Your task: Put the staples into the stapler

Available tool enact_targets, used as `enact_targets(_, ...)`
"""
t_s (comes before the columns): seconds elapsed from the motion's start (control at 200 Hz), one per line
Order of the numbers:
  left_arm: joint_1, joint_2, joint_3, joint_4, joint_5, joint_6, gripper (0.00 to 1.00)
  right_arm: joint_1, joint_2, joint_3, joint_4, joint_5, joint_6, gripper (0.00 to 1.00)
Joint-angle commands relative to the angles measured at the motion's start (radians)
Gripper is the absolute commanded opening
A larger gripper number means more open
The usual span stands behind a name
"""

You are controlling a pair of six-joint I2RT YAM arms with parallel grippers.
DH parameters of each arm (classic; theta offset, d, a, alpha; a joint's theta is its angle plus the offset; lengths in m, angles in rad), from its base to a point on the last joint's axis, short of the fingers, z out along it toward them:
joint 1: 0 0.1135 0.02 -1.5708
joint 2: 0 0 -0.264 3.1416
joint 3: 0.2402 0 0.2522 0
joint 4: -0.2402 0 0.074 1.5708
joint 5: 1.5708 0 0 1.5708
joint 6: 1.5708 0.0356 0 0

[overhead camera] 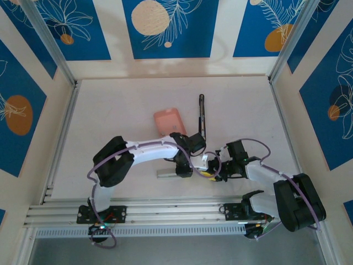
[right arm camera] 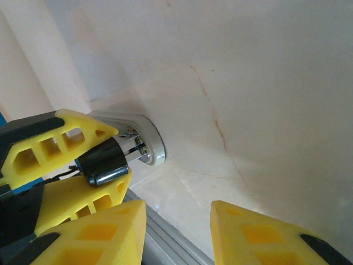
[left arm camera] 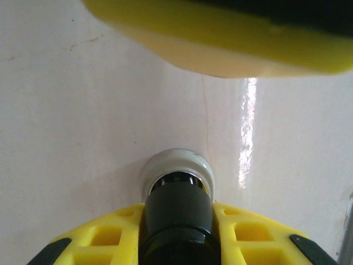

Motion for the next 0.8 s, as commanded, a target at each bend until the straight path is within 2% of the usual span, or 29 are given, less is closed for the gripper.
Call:
enact_targets(0.0,-0.034,0.117,-0.042,-0.013,0.019,0.009,0.14,-0.003,-0.007,0.008,-0.001,-0.038,-0.018,0.37)
enact_targets(0.19,-0.029,0.079,-0.052,-0.004,-0.006,-0.013,0.13,-0.012,-0.018,0.02,-0.022,-0.041,-0.03,0.37)
enact_targets(0.37,0.02,-0.07,-0.111,-0.017,-0.002,-0.081,0.13,-0.015,-0.014,0.043,-0.038,-0.041,-0.048,0.37)
enact_targets(0.545,0.127,-0.236,-0.19,-0.005,0.082,-0.2,0.13,-0.013,0.012,0.055,-0.015,-0.052,-0.047,0.37)
enact_targets(0.605,0.162,-0.281,-0.206,-0.016,0.076,-0.239,0.14,-0.012,0.02,0.062,-0.014,-0.054,-0.05,0.37)
enact_targets(0.795,0.351,-0.393,-0.266,-0.023,0.098,-0.436,0.14,0.004,0.032,0.093,-0.023,-0.047,-0.048,0.37)
